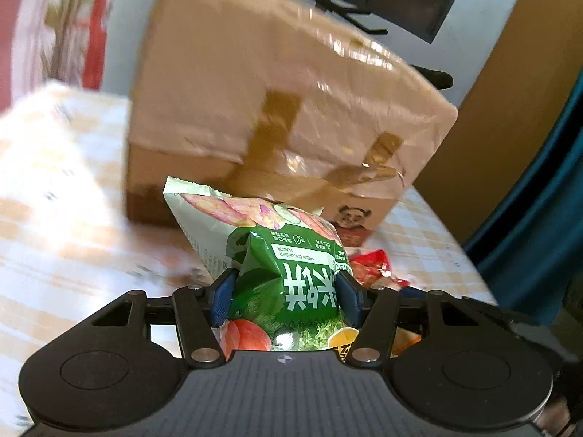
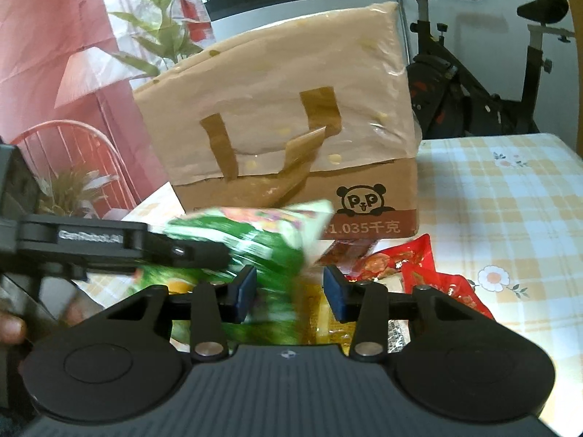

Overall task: Organize snacks
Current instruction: 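Close the left gripper on the green rice-cracker bag, then grasp the thin gold stick packet with the right gripper while the left gripper holds the green bag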

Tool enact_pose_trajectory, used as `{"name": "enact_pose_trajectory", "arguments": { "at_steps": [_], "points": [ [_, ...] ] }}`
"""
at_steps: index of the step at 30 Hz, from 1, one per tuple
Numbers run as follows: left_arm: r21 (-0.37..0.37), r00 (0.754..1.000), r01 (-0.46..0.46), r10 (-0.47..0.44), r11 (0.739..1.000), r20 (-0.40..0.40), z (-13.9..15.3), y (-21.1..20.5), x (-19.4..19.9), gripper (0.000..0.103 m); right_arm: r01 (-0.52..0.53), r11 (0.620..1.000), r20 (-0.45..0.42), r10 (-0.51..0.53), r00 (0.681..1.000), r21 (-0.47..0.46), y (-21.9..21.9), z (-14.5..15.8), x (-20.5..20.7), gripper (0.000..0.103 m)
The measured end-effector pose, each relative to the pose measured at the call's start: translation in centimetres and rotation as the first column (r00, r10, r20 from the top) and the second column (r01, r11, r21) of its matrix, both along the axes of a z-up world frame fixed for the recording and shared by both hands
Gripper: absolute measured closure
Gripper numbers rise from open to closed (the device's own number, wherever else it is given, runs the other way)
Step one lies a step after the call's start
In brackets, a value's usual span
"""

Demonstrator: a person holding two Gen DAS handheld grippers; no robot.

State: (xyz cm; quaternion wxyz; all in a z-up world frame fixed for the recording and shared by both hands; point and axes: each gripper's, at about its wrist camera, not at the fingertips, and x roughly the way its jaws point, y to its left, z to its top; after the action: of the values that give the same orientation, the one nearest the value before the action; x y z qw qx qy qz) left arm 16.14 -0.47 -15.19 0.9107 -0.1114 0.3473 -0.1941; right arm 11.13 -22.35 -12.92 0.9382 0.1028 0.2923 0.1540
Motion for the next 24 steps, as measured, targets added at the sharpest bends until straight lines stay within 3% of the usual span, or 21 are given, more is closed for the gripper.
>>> {"name": "enact_pose_trajectory", "arguments": {
  "at_steps": [6, 16, 21, 24],
  "points": [
    [0.052, 0.997, -0.061, 0.058, 0.997, 0.048, 1.8, 2.5, -2.2, 0.042, -0.014, 0.999, -0.077, 0.010, 0.997, -0.048, -0.1, -0.6, -1.2, 0.059],
    [0.121, 0.991, -0.131, 0.129, 0.984, 0.024, 0.3, 4.1, -3.8, 0.042, -0.082, 0.975, -0.202, 0.039, 0.979, -0.209, 1.3, -1.3, -4.1, 0.057],
    [0.106, 0.988, -0.154, 0.151, 0.982, 0.034, 0.3, 5.4, -4.6, 0.042, -0.115, 0.964, -0.273, 0.047, 0.961, -0.240, 2.4, -2.6, -3.7, 0.056],
    [0.096, 0.987, -0.160, 0.158, 0.982, 0.034, 0.1, 5.8, -4.6, 0.042, -0.119, 0.957, -0.259, 0.048, 0.965, -0.265, 2.8, -2.9, -3.4, 0.055]
  ]
}}
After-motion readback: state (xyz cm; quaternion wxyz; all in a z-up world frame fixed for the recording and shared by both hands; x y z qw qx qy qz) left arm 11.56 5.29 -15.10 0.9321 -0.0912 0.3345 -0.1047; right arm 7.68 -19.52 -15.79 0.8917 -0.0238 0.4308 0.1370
